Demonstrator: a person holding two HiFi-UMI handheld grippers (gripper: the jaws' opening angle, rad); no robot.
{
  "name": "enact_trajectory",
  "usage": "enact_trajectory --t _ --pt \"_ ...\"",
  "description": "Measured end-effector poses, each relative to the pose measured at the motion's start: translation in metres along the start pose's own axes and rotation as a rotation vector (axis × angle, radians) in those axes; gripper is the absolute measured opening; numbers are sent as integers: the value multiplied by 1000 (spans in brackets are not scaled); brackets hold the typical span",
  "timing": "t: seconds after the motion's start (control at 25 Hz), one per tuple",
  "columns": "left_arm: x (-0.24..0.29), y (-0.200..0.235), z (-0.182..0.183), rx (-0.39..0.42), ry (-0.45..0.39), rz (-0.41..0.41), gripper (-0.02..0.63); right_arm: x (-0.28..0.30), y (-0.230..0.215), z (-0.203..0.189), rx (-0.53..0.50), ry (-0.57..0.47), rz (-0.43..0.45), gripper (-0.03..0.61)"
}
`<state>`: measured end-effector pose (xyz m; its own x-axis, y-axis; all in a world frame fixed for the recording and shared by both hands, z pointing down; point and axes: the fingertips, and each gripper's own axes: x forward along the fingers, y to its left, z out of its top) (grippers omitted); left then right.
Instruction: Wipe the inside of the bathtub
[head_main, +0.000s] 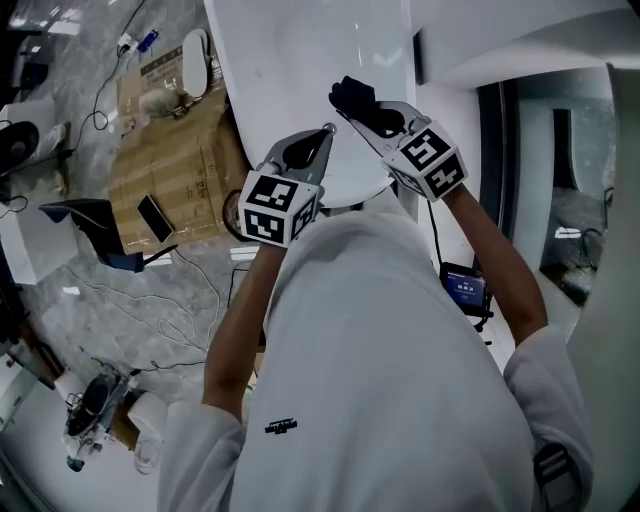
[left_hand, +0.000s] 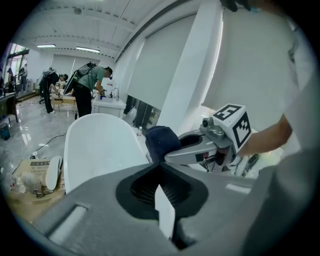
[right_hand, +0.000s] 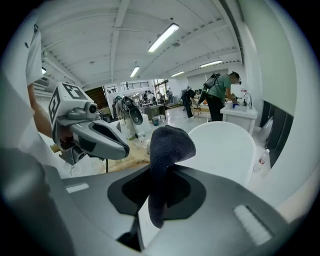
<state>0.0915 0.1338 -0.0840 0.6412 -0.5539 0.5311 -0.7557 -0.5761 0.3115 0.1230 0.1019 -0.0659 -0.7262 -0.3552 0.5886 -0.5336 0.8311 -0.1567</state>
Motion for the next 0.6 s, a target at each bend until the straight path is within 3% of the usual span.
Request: enact_trajectory --t 0.44,0.6 --pt "-41 -27 63 -3 -129 6 -5 -71 33 78 -14 -246 -55 49" --pt "-54 -23 86 15 -197 51 -5 -86 40 103 -14 -324 -77 49"
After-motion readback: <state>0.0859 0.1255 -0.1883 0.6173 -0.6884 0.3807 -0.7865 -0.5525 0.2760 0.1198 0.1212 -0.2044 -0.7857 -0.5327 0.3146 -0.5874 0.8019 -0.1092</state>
